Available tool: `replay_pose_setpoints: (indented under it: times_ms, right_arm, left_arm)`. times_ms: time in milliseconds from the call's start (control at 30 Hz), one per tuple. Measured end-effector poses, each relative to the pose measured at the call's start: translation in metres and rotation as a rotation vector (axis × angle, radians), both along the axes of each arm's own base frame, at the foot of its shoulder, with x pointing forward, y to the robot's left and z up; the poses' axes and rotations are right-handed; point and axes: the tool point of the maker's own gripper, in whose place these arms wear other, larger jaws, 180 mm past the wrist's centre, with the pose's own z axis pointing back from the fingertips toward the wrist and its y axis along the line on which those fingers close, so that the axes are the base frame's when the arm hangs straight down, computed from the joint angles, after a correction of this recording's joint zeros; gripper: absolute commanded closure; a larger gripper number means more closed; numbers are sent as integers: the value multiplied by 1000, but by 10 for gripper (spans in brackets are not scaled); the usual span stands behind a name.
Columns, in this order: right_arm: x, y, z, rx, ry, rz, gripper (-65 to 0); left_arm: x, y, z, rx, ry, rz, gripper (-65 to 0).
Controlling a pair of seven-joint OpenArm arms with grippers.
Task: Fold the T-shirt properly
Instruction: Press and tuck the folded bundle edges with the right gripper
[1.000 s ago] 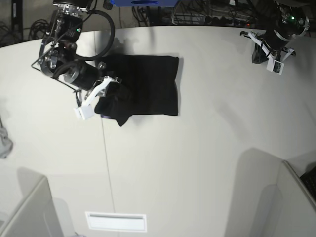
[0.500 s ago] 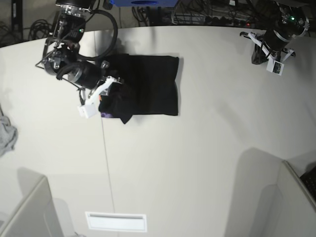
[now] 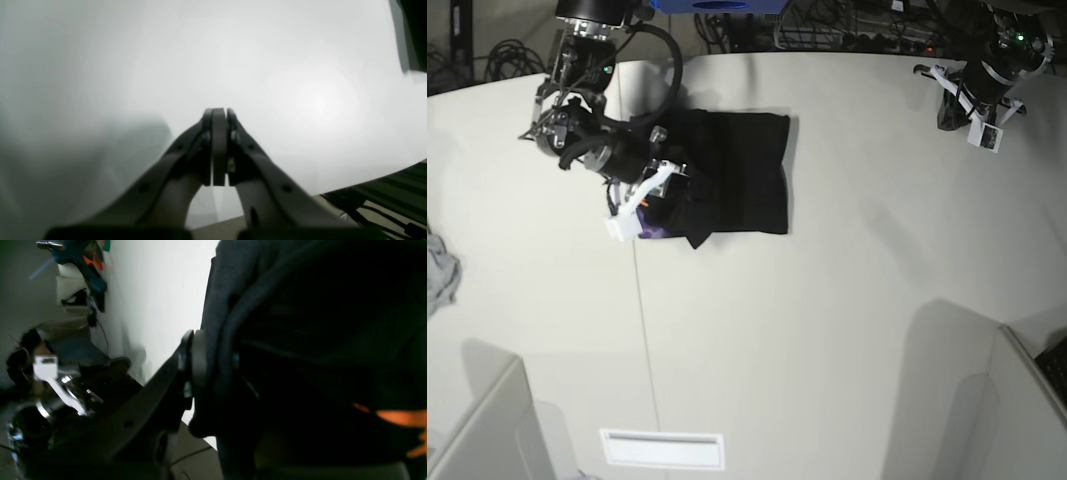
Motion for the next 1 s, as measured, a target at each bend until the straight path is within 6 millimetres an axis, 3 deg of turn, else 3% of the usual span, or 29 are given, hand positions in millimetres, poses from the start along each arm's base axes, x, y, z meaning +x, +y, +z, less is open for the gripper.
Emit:
replay_pose_setpoints:
  times_ms: [167,267,367,533,633,767,833,900,933,1000]
  right_arm:
    - [4,29,9,50,8,15,-159]
    - [5,50,14,79,19,22,-270]
    - [3,57,15,77,17,37,-347]
    - [3,39,3,-3,29,28,-350]
    - [-8,55,7,-20,19,119,-348]
    - [-14,78,38,-17,-96,237,-347]
    - [-9,68,48,-41,-148,229,-347]
    - [2,44,50,-65,-160,156,-330]
    - [7,30,48,-75,-156,105,-296]
    - [15,4,36,-113,-123,29,-153]
  left_arm:
    - [0,0,0,-1,-1,1,0]
    - [0,0,0,-1,-1,1,0]
    - [-1,7,2,10,-4,20,0]
    - [-7,31,10,53,-13,82,0]
    - [-7,35,10,56,-15,89,0]
    - [-5,34,10,54,-20,89,0]
    - [-5,34,10,53,-20,90,0]
    - [-6,34,10,53,-19,91,0]
    - [-6,34,10,54,-19,92,0]
    - [-7,36,10,56,-17,95,0]
